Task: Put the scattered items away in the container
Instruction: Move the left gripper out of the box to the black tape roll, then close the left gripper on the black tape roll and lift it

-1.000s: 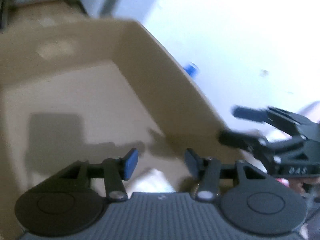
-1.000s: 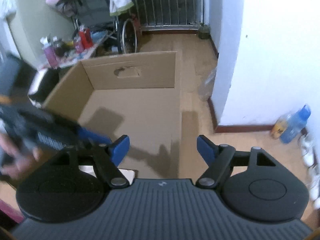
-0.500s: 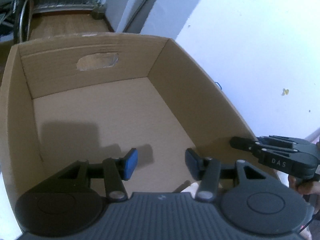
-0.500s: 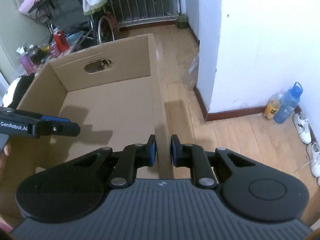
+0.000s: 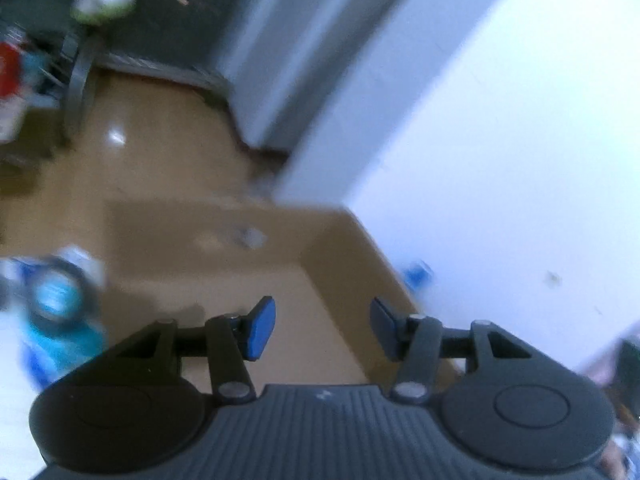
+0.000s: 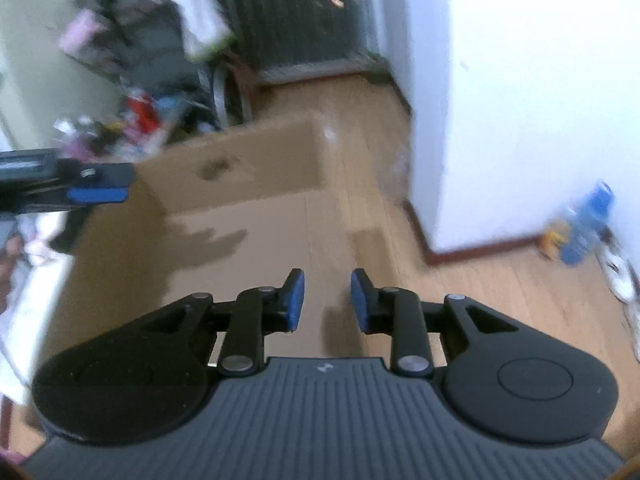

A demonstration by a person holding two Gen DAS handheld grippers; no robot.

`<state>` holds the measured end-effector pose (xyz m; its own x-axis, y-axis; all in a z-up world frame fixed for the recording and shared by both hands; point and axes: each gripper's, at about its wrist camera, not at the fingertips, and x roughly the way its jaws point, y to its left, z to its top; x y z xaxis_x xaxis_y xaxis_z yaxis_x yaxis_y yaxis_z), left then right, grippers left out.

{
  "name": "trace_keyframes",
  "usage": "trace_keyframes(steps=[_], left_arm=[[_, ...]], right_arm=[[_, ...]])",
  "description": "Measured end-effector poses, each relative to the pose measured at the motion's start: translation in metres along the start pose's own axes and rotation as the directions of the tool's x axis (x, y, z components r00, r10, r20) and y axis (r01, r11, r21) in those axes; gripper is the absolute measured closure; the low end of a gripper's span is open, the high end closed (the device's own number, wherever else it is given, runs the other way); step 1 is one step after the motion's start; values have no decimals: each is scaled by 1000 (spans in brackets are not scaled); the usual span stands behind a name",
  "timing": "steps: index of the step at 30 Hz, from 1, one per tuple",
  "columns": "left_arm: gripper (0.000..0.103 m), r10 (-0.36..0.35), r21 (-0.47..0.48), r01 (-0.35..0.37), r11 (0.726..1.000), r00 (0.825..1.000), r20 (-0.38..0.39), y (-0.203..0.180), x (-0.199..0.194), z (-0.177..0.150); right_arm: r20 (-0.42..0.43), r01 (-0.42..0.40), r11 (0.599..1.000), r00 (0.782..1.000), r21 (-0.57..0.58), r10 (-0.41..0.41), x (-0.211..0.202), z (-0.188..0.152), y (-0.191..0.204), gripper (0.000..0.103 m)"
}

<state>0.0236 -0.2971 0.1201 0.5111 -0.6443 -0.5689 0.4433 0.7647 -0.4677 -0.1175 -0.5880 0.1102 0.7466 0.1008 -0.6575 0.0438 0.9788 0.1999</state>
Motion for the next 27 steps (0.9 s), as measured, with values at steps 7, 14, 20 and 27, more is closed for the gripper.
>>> trace_keyframes(steps=[7,14,20,27], left_arm=[[51,271,-167,-256,952,960,76,70,-46,1],[54,280,-389,-249,887,960,22,131,-62,-13],[61,366,-345,-349,871,930,-15,130,-51,-16],[68,400,-296,-392,871,916,-37,134,-26,-15]], right_arm=[[37,-162,986,986,-38,163,-19,21,40,77],[-13,-288,957,958,-31,288,13,34,98,77],[-47,-351,936,935,-3,351,52,48,148,77],[-45,-345,939,937,16,345,81,51,180,77]])
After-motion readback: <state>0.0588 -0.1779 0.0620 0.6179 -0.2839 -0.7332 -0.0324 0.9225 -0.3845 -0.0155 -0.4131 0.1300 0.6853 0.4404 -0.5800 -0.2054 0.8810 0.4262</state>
